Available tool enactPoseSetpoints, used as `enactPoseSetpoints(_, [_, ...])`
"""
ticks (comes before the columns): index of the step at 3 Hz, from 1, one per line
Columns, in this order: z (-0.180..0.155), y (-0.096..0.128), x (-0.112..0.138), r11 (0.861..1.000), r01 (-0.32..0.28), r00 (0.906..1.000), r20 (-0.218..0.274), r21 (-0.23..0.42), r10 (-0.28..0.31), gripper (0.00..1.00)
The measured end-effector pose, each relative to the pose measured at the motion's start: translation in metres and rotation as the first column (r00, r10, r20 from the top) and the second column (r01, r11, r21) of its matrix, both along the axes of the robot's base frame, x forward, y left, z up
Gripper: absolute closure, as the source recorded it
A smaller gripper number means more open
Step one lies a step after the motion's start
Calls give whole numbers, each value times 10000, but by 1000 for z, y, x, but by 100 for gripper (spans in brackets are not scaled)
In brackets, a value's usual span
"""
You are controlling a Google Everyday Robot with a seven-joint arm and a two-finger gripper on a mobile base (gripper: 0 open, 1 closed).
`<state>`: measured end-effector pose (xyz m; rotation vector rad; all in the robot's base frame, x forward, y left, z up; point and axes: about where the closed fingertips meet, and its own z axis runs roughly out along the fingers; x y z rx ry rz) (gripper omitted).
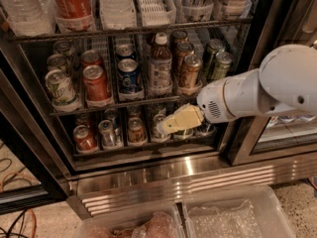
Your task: Pick blue plastic bottle from middle shelf of fridge
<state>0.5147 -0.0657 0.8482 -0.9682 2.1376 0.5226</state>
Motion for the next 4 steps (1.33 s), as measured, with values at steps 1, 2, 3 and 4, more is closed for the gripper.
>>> enactPoseSetpoints(1, [0,23,20,9936,795,9955,441,807,-833,0])
enactPoseSetpoints(2, [8,21,31,9899,1074,9897,850,929,-1154,0])
enactPoseSetpoints(3, [8,21,31,9899,1074,9897,851,929,-1154,0])
enactPoseSetpoints(4, [9,27,38,9885,1209,9842,1185,907,-1313,0])
